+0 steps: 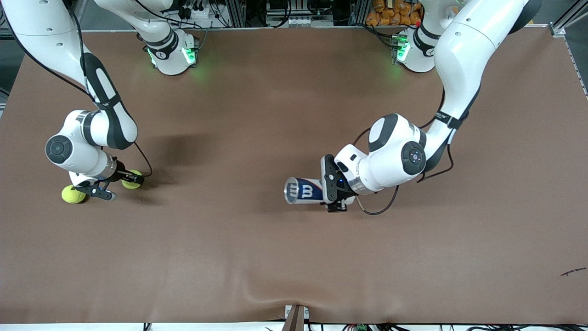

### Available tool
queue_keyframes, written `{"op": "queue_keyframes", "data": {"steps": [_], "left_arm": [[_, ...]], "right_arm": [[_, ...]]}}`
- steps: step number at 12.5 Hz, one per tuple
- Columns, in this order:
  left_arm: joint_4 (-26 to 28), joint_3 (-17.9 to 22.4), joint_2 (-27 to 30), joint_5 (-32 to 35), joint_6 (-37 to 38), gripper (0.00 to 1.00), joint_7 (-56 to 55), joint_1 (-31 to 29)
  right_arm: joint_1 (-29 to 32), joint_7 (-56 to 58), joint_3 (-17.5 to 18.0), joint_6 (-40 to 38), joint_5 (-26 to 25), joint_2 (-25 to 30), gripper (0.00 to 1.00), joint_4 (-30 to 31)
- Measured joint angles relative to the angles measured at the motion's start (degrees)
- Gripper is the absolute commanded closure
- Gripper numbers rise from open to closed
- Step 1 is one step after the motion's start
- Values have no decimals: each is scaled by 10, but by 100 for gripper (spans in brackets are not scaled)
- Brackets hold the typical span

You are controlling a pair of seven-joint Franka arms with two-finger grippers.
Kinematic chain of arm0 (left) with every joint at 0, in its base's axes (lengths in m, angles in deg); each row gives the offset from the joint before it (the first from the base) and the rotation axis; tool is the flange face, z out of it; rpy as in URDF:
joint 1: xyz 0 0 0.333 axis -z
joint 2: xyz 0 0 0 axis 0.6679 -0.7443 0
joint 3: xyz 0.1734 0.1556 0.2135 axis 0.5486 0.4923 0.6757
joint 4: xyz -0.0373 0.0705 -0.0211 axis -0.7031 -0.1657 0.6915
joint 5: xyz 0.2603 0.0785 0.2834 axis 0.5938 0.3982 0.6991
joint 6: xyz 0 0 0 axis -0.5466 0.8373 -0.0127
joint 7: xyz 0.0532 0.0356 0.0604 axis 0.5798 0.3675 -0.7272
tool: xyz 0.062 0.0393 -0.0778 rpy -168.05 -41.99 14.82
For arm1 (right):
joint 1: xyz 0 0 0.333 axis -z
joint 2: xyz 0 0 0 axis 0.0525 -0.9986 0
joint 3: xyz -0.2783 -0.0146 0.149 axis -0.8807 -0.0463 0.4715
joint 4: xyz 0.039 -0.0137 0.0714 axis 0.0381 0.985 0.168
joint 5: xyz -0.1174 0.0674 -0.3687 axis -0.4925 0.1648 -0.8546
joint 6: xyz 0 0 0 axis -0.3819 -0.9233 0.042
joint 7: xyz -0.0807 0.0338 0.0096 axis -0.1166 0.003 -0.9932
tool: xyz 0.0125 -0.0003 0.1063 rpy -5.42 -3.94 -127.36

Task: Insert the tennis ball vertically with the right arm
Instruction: 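Lift the can with the left gripper while the right gripper carries the ball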

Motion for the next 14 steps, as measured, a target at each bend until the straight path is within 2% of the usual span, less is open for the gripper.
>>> {"op": "queue_keyframes", "data": {"steps": [2, 3, 5, 8, 11, 13, 14], "left_arm": [[-8, -10, 0, -39, -13, 32, 4, 5], [-11, -15, 0, -56, -20, 33, 5, 8], [-13, -23, 0, -101, -33, 33, 22, 10], [-18, -24, 0, -233, -36, 31, 114, 5], [-19, -24, -4, -389, -36, 30, 214, 3], [-19, -24, -12, -492, -36, 29, 287, 8], [-19, -24, -16, -523, -36, 29, 312, 11]], "right_arm": [[0, 0, -1, -13, 0, 0, 35, -15], [0, 0, -2, -44, 0, 2, 35, -29], [0, 0, -3, -144, 0, 14, 35, -75], [3, 0, -5, -268, 3, 44, 35, -143], [7, 0, -6, -322, 58, 92, 35, -153], [6, -2, -5, -328, 104, 104, 35, -153], [6, -4, -4, -333, 134, 103, 35, -153]]}}
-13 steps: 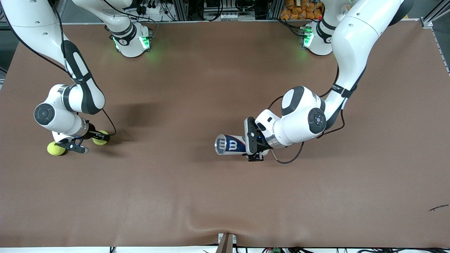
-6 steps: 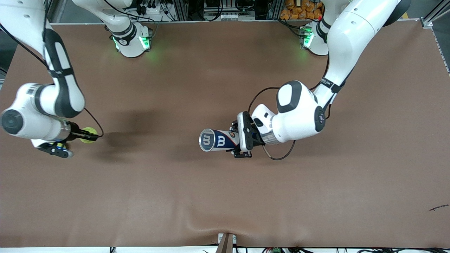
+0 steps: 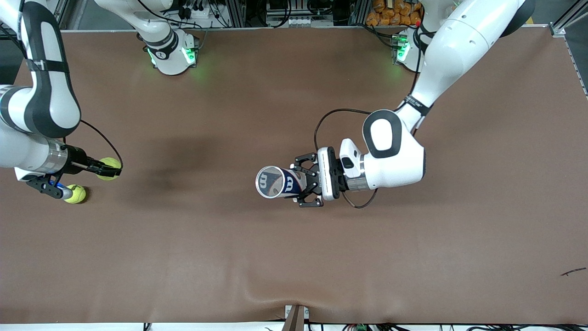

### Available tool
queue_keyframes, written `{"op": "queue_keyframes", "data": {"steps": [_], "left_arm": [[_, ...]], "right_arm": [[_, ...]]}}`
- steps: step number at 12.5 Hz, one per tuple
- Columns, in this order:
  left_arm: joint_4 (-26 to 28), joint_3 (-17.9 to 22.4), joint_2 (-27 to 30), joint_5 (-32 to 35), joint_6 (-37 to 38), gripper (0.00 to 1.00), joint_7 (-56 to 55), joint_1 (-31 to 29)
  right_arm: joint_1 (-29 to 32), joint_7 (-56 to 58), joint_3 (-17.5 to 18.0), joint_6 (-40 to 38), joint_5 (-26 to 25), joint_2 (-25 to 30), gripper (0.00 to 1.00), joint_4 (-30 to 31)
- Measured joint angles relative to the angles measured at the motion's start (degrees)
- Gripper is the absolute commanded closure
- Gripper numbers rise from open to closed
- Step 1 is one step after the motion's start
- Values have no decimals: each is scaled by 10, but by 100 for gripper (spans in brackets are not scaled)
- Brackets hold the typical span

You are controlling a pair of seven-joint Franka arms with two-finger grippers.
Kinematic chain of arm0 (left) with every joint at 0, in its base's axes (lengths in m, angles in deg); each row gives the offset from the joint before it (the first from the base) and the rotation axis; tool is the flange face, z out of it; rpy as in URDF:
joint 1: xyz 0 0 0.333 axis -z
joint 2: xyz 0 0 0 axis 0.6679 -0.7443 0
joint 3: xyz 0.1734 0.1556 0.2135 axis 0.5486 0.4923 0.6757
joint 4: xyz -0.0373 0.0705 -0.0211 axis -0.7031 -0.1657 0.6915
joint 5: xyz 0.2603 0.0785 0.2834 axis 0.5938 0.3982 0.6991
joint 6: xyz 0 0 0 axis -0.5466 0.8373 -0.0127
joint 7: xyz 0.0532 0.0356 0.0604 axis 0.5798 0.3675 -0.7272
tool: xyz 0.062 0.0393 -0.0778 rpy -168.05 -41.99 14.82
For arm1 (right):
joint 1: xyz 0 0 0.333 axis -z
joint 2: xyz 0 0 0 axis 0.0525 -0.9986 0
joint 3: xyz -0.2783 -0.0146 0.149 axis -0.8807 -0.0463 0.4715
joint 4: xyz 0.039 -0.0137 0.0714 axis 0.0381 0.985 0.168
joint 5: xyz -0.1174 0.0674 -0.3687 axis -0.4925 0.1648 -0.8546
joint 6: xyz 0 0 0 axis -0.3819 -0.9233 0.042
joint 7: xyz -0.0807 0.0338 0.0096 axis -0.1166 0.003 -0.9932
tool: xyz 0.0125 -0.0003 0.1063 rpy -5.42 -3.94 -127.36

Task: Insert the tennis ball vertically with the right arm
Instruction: 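Lift the can with the left gripper while the right gripper carries the ball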

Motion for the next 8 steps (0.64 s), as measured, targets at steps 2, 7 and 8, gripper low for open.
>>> {"op": "queue_keyframes", "data": {"steps": [2, 7, 8], "left_arm": [[0, 0, -9, -15, 0, 31, 20, 9], [2, -1, -55, -55, 1, 26, 79, 26], [2, -1, -62, -74, 1, 26, 93, 35]], "right_arm": [[0, -3, 1, -8, 33, -2, 35, 0], [-40, -68, 7, -9, 72, -2, 35, -1], [-60, -83, 8, -8, 74, -2, 35, -3]]}}
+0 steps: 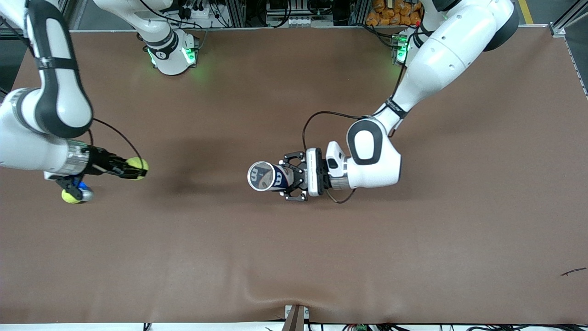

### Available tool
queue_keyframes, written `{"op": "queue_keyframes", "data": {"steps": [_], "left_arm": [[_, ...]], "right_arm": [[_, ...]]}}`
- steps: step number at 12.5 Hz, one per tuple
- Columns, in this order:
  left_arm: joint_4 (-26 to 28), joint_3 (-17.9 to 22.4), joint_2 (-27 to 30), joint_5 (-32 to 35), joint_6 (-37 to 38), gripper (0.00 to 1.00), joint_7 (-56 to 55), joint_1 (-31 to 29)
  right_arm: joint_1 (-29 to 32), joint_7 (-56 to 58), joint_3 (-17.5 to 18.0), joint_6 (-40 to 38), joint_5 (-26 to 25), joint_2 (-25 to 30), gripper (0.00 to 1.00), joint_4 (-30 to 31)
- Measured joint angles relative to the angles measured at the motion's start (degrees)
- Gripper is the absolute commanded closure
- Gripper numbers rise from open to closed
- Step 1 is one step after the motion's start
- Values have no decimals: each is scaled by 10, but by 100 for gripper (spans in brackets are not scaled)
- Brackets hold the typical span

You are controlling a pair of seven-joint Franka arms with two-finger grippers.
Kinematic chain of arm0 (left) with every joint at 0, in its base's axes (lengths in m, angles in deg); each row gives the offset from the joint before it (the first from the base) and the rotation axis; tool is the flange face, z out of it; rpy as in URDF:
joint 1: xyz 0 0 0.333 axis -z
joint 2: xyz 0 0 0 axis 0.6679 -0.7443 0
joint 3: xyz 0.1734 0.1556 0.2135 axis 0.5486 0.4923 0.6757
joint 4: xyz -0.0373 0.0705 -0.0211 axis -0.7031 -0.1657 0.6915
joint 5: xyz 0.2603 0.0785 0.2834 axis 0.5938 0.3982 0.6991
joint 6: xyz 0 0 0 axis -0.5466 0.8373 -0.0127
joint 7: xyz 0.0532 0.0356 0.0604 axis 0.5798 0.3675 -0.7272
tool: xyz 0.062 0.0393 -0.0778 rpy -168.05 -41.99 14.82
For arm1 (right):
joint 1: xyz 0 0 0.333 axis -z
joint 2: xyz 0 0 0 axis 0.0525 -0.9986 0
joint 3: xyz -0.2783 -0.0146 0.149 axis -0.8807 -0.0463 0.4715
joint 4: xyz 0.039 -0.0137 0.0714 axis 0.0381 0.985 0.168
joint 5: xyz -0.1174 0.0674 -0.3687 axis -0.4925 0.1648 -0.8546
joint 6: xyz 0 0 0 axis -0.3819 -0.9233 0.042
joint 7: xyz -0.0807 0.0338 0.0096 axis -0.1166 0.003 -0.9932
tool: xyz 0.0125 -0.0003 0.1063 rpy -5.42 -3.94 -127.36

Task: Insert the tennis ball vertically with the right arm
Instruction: 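Lift the can with the left gripper while the right gripper carries the ball, then push the tennis ball into the can opening with the right gripper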

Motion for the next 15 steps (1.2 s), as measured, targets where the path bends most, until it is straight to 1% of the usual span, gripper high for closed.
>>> {"op": "queue_keyframes", "data": {"steps": [3, 6, 8, 9, 11, 15], "left_arm": [[0, 0, -24, -76, -1, 27, 67, 32], [0, 1, -43, -104, -1, 26, 108, 50], [0, 1, -60, -164, -1, 27, 196, 56], [0, 1, -67, -193, 0, 27, 238, 57], [0, 1, -80, -235, 1, 27, 294, 64], [-1, 1, -108, -320, 2, 27, 398, 92]], "right_arm": [[-56, -96, 6, 0, 1, 1, 35, -24], [-117, -197, 9, 4, 1, 1, 35, -45], [-142, -257, 9, 3, -1, 0, 35, -79], [-152, -281, 9, 1, -11, -1, 35, -97], [-168, -311, 9, -26, -61, -2, 35, -127], [-168, -317, 2, -81, -114, -2, 35, -178]]}}
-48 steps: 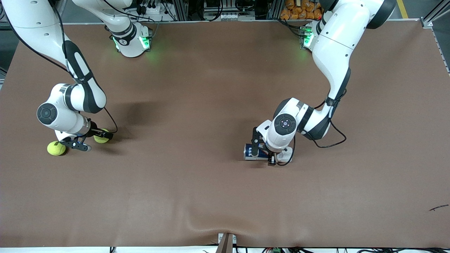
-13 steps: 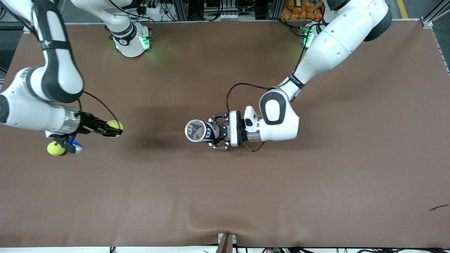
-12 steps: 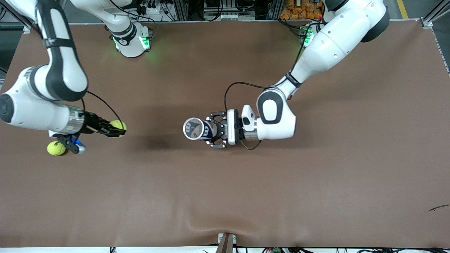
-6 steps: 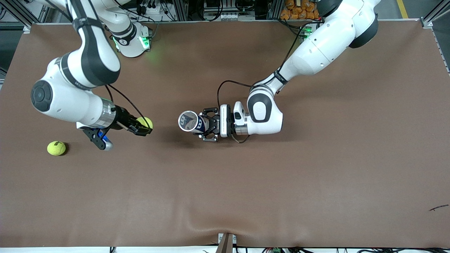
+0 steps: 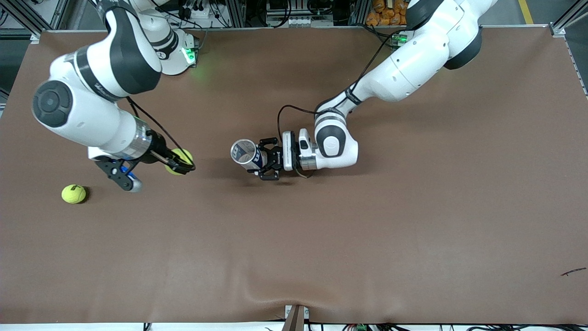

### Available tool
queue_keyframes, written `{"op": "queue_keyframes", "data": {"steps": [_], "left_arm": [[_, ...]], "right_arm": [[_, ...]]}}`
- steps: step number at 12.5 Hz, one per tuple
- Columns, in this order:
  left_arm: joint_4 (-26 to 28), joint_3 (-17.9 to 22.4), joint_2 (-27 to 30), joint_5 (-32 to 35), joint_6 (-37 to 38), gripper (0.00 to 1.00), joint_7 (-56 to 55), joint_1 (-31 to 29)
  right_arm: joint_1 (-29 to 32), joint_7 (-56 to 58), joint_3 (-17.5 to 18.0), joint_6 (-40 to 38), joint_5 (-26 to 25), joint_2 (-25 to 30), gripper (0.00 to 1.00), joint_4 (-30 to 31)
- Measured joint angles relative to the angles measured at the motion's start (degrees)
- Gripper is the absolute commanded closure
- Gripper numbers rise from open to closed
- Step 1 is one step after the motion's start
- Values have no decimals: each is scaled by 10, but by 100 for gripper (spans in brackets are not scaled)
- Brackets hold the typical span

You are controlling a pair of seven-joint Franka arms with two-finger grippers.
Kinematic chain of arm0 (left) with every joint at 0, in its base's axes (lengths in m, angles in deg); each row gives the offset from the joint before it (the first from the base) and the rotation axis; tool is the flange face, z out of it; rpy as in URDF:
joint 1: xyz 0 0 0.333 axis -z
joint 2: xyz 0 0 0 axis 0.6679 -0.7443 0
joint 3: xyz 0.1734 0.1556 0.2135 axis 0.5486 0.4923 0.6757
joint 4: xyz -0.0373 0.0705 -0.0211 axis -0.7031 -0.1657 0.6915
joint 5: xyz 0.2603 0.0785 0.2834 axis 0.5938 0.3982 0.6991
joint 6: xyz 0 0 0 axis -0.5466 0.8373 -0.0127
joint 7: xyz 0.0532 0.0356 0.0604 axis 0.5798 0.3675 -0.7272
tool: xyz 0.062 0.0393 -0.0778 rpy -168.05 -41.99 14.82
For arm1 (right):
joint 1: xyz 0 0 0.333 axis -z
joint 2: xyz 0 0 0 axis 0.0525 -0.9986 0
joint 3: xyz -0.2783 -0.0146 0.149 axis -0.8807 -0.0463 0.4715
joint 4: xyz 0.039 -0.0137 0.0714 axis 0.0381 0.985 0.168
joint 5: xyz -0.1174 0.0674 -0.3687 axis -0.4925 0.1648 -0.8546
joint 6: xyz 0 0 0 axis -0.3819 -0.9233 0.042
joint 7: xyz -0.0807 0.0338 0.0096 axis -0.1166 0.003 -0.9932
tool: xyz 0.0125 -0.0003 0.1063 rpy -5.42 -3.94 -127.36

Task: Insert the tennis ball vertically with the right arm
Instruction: 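Push the tennis ball into the can opening with the right gripper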

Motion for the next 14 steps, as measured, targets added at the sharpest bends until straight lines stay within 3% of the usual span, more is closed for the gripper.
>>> {"op": "queue_keyframes", "data": {"steps": [4, 14], "left_arm": [[-1, 0, -16, -33, 2, 27, 63, 12], [-7, 11, -44, -52, 49, 27, 88, 15]], "right_arm": [[-7, -1, 3, -11, -29, -1, 35, -7], [-72, -172, 8, -21, -12, -22, 36, -6]]}}
